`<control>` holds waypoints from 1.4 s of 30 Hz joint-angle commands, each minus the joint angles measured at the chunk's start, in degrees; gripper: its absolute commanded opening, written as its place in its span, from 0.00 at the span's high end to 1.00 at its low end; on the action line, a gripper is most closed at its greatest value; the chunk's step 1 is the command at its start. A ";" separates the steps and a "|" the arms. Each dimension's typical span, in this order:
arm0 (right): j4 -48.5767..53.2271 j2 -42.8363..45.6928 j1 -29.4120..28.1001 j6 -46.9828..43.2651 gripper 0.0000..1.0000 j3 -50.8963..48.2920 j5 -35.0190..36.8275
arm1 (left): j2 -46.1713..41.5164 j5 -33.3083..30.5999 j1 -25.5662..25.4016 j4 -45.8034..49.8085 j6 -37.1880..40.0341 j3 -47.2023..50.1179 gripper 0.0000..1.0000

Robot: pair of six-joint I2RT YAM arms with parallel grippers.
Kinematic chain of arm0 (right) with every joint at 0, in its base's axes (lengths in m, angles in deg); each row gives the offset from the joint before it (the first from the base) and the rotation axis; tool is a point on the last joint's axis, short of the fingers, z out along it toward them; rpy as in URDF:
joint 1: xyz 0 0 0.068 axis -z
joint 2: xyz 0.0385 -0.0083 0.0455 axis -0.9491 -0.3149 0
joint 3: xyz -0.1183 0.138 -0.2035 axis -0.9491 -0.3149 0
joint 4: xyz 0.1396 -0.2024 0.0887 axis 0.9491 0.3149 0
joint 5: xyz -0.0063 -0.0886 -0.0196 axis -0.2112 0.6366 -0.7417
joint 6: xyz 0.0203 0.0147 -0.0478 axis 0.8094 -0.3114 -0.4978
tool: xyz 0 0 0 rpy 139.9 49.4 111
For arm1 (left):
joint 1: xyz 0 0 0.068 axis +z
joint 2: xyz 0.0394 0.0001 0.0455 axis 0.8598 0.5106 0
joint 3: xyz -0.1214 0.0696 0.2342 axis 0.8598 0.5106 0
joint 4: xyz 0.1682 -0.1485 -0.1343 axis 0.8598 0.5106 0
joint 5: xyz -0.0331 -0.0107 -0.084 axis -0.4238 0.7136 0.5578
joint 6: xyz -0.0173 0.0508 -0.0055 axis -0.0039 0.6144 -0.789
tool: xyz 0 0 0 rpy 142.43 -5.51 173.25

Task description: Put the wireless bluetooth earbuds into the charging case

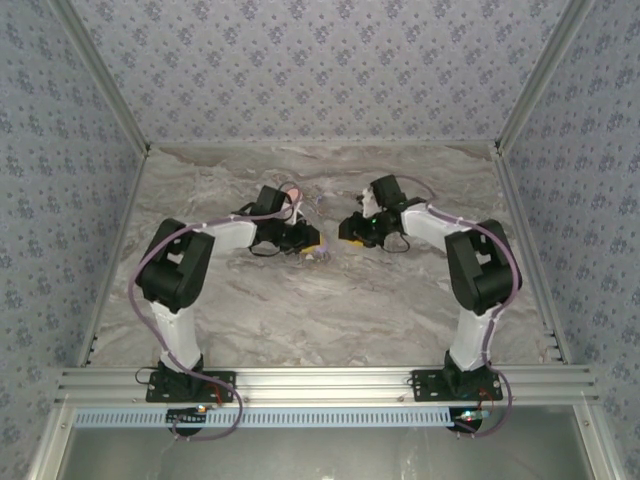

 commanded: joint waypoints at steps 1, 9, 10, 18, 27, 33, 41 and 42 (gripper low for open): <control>-0.96 6.08 2.27 -3.46 0.60 0.00 -4.85 | -6.78 1.61 0.95 -5.06 1.61 0.37 0.83; -1.71 15.51 5.67 -9.82 0.54 1.97 -15.93 | -15.53 7.61 1.54 -14.29 2.89 0.00 0.83; -1.36 16.29 5.76 -10.73 0.54 2.79 -17.68 | -16.44 8.43 1.56 -15.23 3.00 -0.11 0.83; 0.18 19.97 5.63 -13.61 0.49 6.71 -23.31 | -21.41 11.25 1.46 -21.27 2.74 -0.60 0.83; 2.37 20.26 4.13 -15.74 0.46 10.38 -26.02 | -23.44 14.85 -0.04 -23.27 4.34 -1.30 0.84; 3.54 19.82 3.57 -17.22 0.45 11.90 -27.39 | -24.24 15.75 -0.76 -22.71 5.48 -2.26 0.84; 5.48 18.91 2.84 -18.58 0.47 12.88 -28.35 | -24.45 16.37 -1.37 -21.80 6.73 -3.18 0.84; 5.53 18.88 2.78 -18.70 0.47 12.85 -28.50 | -24.47 16.30 -1.51 -21.62 6.79 -3.23 0.84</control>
